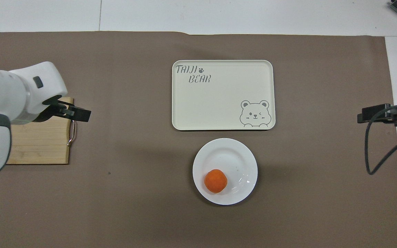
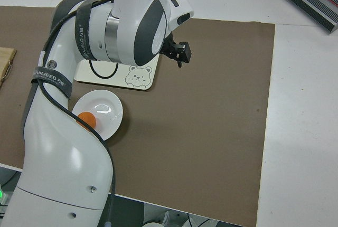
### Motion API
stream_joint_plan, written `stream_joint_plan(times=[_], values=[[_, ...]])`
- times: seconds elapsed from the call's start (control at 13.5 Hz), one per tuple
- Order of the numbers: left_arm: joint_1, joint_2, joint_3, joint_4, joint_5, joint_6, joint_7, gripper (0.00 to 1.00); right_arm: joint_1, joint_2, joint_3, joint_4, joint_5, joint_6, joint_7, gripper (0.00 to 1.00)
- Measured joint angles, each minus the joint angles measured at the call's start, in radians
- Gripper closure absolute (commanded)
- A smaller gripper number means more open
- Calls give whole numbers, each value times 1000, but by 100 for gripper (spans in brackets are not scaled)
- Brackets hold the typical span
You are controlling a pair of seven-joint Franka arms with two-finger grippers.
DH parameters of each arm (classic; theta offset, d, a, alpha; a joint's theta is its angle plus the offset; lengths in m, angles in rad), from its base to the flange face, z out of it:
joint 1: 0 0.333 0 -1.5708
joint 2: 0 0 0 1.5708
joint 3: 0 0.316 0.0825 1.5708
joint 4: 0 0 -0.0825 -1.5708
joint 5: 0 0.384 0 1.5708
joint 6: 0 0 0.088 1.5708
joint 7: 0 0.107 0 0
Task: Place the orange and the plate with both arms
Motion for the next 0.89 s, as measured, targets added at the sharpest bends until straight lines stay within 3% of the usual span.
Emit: stream_joint_plan(times=[0.37, 0.59, 0.89], values=[[85, -1, 1, 239, 21, -277, 62, 0, 4, 0, 5, -1, 0, -1, -4, 0], [103, 13, 1, 282, 21, -345, 62, 0, 5, 5, 20, -30, 22, 2, -7, 0], [105, 20, 2, 287, 21, -357, 62, 0, 65, 36, 31, -207, 139, 141, -82, 0]])
